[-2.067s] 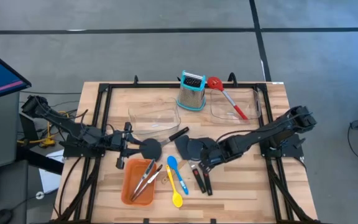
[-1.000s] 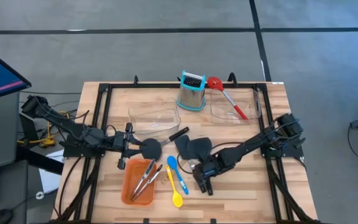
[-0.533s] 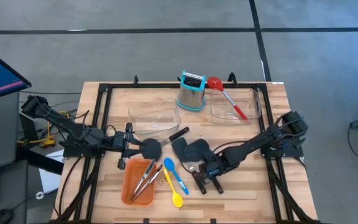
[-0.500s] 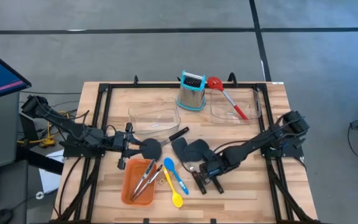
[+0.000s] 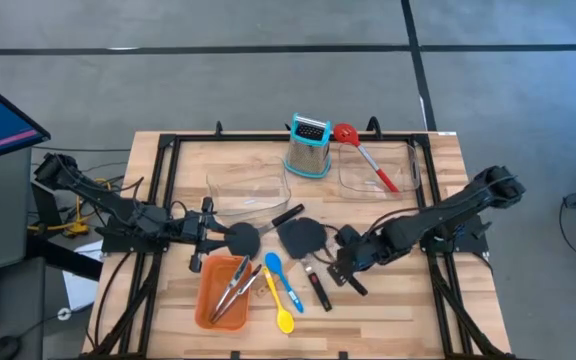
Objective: Pick & Place Kitchen Items
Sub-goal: Put the right black spatula into the left transparent bin
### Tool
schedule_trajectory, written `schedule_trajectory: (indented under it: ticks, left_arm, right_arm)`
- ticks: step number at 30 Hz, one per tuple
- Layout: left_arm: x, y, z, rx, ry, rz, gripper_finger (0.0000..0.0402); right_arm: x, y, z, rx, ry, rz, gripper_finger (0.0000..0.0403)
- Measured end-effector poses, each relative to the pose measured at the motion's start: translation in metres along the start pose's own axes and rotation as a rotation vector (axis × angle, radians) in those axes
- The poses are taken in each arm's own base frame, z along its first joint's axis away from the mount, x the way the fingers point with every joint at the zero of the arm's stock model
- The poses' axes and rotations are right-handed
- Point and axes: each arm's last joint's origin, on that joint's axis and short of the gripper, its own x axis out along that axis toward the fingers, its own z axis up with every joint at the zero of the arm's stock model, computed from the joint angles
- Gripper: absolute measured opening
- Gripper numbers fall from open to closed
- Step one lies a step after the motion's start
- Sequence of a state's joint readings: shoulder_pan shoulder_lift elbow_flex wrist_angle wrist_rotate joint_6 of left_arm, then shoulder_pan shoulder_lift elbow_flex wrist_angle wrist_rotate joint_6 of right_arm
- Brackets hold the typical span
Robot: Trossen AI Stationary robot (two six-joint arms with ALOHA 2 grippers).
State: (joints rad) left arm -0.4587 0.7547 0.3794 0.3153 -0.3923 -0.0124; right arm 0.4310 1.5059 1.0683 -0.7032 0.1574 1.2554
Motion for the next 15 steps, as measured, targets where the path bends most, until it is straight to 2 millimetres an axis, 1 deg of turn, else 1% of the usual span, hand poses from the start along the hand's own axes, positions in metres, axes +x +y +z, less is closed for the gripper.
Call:
schedule_trajectory:
  ticks: [3,9,12,15]
  left_arm:
    - [0.0,0.0,0.0,0.0,0.0,0.0,0.009]
    - [0.0,0.0,0.0,0.0,0.0,0.0,0.009]
    - [0.0,0.0,0.0,0.0,0.0,0.0,0.009]
    - [0.0,0.0,0.0,0.0,0.0,0.0,0.009]
  right_arm:
    - [-0.011,-0.001,0.002,-0.006,-0.045,0.023,0.0001]
    - [-0.026,-0.003,0.006,-0.039,-0.106,0.054,0.0003]
    - [-0.027,-0.003,0.006,-0.049,-0.107,0.051,0.0002]
    - [-0.019,-0.002,0.005,-0.067,-0.097,0.026,0.0001]
